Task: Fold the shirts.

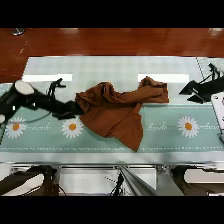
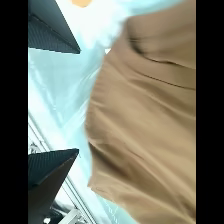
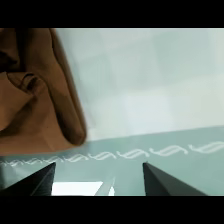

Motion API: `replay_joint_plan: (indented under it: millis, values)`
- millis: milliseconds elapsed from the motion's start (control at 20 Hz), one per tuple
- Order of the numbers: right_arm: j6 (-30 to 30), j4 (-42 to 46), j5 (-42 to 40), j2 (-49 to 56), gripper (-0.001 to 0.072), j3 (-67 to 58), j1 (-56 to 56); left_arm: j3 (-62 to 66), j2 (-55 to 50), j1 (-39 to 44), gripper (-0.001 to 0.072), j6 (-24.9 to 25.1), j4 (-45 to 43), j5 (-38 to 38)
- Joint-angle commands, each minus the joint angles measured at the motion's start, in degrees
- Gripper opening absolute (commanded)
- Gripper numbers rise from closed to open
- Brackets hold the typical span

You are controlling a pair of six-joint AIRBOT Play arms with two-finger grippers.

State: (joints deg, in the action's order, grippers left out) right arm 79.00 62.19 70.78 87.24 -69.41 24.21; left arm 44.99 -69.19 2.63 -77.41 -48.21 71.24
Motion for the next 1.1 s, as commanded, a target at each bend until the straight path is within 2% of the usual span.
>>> replay_joint_plan:
  millis: [0, 450, 500, 550, 600, 650, 850, 1050]
  values:
    - [-7.06, -6.67, -5.51, 0.55, 0.0617, 4.96, -0.5, -11.23, 6.03, 1.18, 0.0703, -0.22, 5.95, -4.52]
    - [-9.73, -6.88, -4.66, 7.85, 0.0617, 1.86, -11.47, -12.46, 6.49, 4.22, 0.0703, -0.87, 8.46, -9.38]
    - [-9.7, -6.84, -4.39, 7.96, 0.0592, 1.86, -12.5, -12.46, 6.49, 4.22, 0.0703, -0.87, 8.46, -9.38]
    - [-9.66, -6.84, -4.17, 7.93, 0.0476, 1.86, -13.27, -12.46, 6.49, 4.22, 0.0703, -0.87, 8.46, -9.4]
    - [-9.64, -6.84, -3.74, 7.93, 0.0232, 1.86, -13.77, -12.48, 6.49, 4.22, 0.0703, -0.87, 8.46, -9.38]
    - [-9.22, -7.04, -3.48, 7.93, 0.0035, 1.84, -13.77, -12.48, 6.49, 4.22, 0.0703, -0.87, 8.46, -9.33]
    - [-8.39, -8.07, -2.8, 5.51, 0.0032, 1.66, -12.39, -12.87, 6.38, 6.1, 0.0703, -1.57, 8.41, -8.7]
    - [-8.39, -7.78, -2.75, 1.01, 0.0032, 1.66, -11.76, -14.36, 4.31, 12.07, 0.0703, -8.15, 8.5, -14.21]
